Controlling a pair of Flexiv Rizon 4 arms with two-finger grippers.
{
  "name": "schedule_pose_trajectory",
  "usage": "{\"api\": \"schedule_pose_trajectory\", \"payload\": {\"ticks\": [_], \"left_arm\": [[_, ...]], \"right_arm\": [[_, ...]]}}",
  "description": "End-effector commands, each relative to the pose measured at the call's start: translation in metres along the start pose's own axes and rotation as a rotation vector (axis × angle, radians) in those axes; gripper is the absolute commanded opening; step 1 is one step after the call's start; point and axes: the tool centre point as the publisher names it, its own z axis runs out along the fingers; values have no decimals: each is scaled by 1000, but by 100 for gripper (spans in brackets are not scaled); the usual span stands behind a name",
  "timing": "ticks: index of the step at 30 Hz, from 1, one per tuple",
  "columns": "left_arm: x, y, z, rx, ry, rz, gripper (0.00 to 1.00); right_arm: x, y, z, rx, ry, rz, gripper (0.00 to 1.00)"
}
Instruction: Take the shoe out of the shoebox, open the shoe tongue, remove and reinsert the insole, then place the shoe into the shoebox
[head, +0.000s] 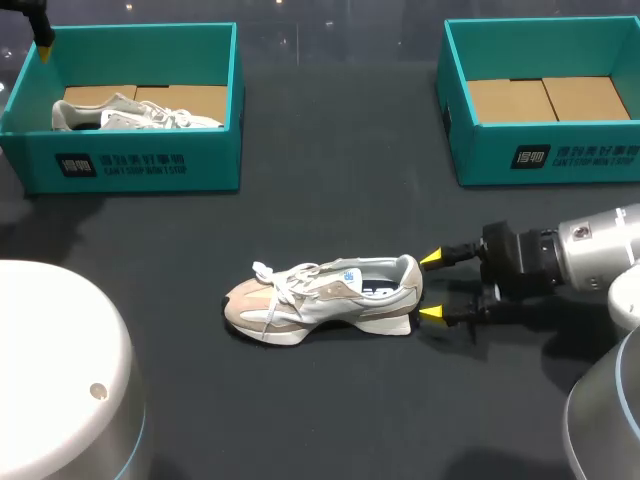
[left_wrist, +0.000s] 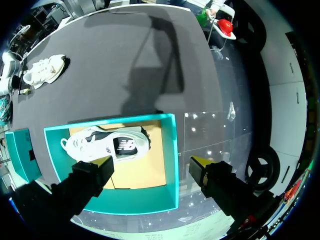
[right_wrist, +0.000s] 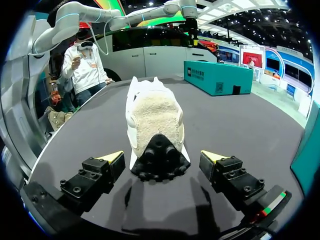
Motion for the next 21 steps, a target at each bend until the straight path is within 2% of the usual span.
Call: {"api": "schedule_pose_trajectory", "payload": {"ticks": [1,21], "left_arm": [[0,-1,0,-2,1,1,100],[0,-1,0,-2,1,1,100]], "right_arm": [[-5,-1,14,6,8,2,100],[1,0,31,-4,25,-3,100]]}}
